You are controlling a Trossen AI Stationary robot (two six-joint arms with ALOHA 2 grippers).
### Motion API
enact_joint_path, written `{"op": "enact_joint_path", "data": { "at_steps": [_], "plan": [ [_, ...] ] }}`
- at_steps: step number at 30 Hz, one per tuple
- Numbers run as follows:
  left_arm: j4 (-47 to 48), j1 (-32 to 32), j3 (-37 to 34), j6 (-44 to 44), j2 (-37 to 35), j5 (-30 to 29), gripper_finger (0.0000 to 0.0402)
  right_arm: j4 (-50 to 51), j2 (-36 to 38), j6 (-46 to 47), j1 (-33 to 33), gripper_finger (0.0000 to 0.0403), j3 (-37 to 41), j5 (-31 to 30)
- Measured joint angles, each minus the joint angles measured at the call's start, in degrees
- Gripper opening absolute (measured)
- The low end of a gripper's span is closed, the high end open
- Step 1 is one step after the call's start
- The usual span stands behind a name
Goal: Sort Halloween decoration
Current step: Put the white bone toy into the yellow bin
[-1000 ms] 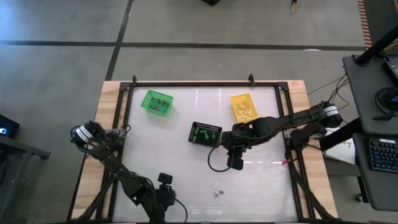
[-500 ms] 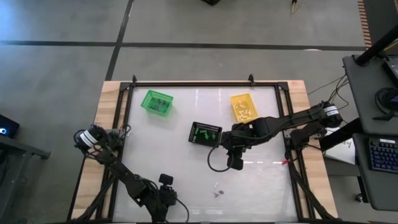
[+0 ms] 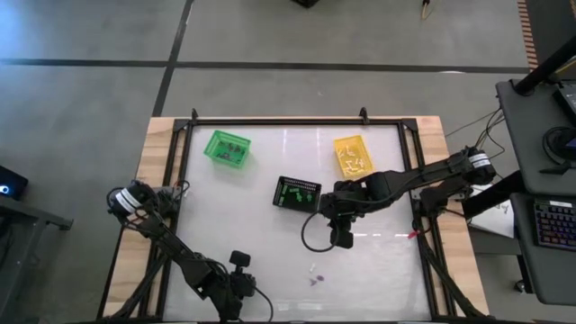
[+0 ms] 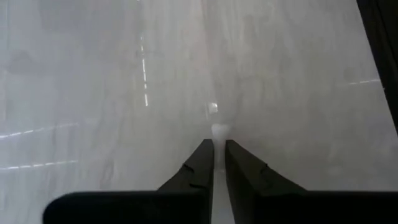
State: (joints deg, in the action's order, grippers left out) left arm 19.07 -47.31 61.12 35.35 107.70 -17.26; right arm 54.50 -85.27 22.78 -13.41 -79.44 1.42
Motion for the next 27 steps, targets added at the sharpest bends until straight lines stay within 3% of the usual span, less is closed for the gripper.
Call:
{"op": "enact_joint_path", "data": {
  "at_steps": [7,15,20,24,27],
  "plan": [
    [2.3,0.1,-0.3,-4.1,-2.9,-4.3,0.0002,-4.1,0.0,-4.0,-3.6,0.0098,0.5,-1.4],
    [0.3,2.1,-0.2,-15.1,-12.5,-20.0,0.0,-20.7,0.3,-10.6,-7.7,0.0098,5.4,-3.1],
    [-13.9,3.2,-0.8,-32.2,-17.8,-27.0,0.0,-39.1,0.4,-17.2,-8.5,0.0098,10.7,-3.5],
    [-31.3,4.5,-3.4,-45.5,-19.1,-27.2,0.0,-60.5,0.4,-24.1,-8.9,0.0098,16.3,-3.5],
    [-38.4,5.2,-6.0,-48.2,-19.3,-27.3,0.0,-76.3,0.4,-29.2,-9.3,0.0098,20.7,-3.5]
  ]
}}
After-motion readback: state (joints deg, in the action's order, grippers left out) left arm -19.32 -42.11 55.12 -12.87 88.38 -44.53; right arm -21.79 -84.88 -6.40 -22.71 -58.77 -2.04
